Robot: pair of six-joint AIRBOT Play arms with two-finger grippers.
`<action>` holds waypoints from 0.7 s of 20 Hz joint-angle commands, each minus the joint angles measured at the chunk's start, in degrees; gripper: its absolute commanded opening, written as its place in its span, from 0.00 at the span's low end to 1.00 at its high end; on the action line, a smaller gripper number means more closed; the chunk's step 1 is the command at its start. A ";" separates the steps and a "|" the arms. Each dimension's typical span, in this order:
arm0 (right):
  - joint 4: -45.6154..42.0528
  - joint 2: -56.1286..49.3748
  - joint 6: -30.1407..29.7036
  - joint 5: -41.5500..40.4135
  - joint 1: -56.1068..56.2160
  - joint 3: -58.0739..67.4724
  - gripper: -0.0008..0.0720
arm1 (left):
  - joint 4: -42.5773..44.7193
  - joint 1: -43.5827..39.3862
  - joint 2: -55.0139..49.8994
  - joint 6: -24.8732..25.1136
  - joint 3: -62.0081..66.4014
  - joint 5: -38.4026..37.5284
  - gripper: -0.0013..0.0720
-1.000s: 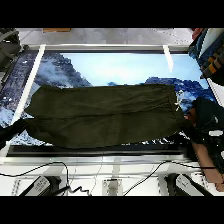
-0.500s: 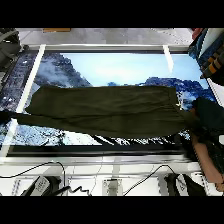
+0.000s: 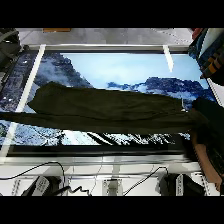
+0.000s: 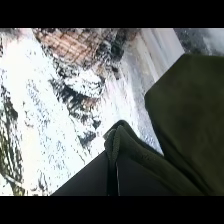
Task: Fold the clothes and pants, and hang the long-sleeved shirts on hangers.
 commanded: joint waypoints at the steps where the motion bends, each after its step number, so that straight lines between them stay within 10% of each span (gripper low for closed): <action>1: 6.16 -2.86 1.55 -6.38 -0.02 0.04 0.06 | -0.48 -4.94 -1.05 -0.59 0.44 7.54 0.04; 5: 11.47 -13.18 0.85 -13.31 2.21 2.49 0.05 | 4.15 -13.22 -8.76 -9.22 7.61 8.96 0.04; 10: 6.69 -33.05 1.62 -22.86 15.13 15.37 0.05 | 31.71 -22.03 -21.84 -39.43 23.65 2.60 0.04; 14: 6.78 -51.08 8.59 -26.58 18.32 29.51 0.06 | 40.22 -26.34 -31.15 -49.57 34.82 -3.61 0.04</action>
